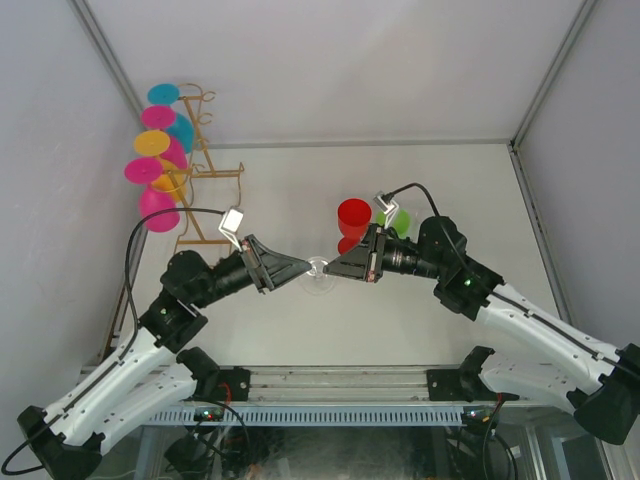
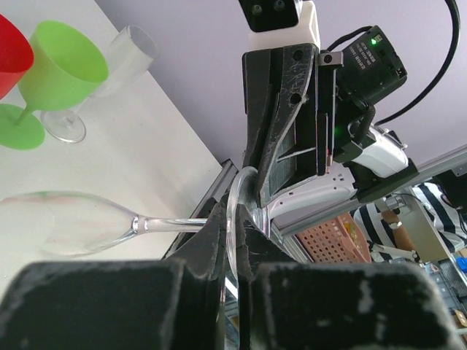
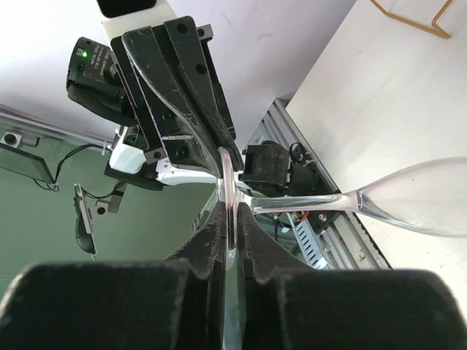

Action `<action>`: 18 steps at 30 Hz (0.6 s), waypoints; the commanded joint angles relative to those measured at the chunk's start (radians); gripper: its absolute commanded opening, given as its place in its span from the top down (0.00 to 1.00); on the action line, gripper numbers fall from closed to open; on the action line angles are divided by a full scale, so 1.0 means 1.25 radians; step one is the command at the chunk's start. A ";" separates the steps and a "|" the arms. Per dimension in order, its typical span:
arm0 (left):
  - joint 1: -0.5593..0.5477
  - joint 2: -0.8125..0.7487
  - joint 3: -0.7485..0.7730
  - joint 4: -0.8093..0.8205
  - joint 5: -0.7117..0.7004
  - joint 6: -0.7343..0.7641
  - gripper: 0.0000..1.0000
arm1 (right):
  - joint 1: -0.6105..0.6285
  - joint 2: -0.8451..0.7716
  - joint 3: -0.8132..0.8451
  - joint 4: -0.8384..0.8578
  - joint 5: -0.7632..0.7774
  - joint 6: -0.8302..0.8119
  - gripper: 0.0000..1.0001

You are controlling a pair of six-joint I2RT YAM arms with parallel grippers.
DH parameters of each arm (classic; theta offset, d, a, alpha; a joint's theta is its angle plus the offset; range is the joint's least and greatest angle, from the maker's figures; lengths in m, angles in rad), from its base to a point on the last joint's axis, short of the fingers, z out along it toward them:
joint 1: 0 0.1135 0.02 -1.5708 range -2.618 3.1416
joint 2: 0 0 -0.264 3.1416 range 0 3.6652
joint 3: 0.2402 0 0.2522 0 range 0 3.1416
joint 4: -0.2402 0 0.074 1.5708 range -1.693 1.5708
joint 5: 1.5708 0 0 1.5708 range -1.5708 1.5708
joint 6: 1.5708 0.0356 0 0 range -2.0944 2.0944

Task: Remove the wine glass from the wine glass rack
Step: Place the wine glass at the center of the board.

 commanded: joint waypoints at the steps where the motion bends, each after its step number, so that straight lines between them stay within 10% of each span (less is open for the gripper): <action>1: -0.010 0.002 0.000 0.031 0.023 0.015 0.92 | 0.010 -0.016 0.032 0.010 0.012 -0.056 1.00; 8: -0.011 -0.018 -0.006 0.007 0.098 0.005 0.59 | 0.010 -0.040 0.059 -0.033 0.068 -0.142 1.00; 18: -0.032 -0.011 -0.019 0.002 0.125 -0.062 0.59 | 0.012 -0.052 0.059 -0.013 0.046 -0.175 1.00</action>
